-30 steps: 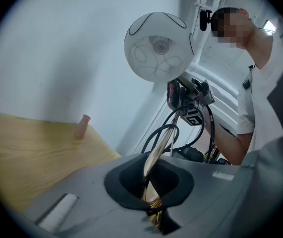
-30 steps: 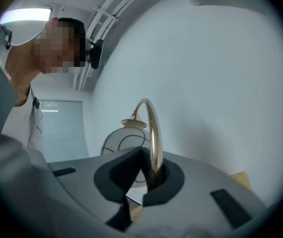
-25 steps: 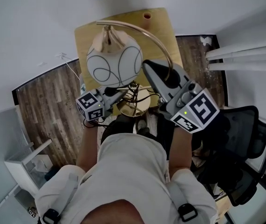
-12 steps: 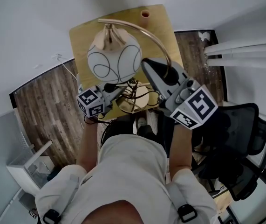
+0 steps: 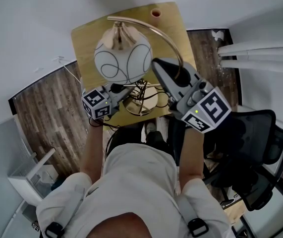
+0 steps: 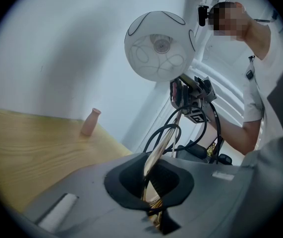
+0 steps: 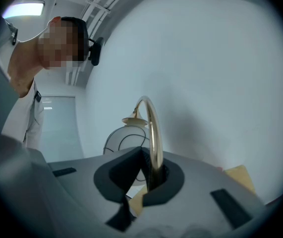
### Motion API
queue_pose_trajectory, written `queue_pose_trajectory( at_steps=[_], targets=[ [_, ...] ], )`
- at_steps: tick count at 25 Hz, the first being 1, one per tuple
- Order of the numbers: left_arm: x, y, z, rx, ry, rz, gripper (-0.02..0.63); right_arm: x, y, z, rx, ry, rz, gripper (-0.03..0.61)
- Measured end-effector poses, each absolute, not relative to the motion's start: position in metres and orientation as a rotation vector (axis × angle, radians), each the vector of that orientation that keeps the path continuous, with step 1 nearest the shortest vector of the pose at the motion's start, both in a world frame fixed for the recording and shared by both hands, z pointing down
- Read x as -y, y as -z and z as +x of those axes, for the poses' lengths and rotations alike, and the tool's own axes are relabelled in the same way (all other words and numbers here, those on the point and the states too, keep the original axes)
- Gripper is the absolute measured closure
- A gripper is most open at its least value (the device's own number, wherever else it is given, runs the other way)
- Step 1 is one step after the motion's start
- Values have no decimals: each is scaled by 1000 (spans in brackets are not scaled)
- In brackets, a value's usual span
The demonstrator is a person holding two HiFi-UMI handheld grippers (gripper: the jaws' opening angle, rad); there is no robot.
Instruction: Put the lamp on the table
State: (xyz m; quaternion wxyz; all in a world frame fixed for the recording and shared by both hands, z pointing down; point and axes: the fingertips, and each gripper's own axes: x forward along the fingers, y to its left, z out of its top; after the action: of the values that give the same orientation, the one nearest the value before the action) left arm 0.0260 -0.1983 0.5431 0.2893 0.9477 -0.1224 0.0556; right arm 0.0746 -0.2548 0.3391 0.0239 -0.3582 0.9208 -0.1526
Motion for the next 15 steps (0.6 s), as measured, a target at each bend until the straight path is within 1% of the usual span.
queue_pose_trajectory(
  at_steps=[15],
  targets=[
    [215,-569,32,317,-166,2527,615,267,-363,79,-2849,489,-1095,580]
  ],
)
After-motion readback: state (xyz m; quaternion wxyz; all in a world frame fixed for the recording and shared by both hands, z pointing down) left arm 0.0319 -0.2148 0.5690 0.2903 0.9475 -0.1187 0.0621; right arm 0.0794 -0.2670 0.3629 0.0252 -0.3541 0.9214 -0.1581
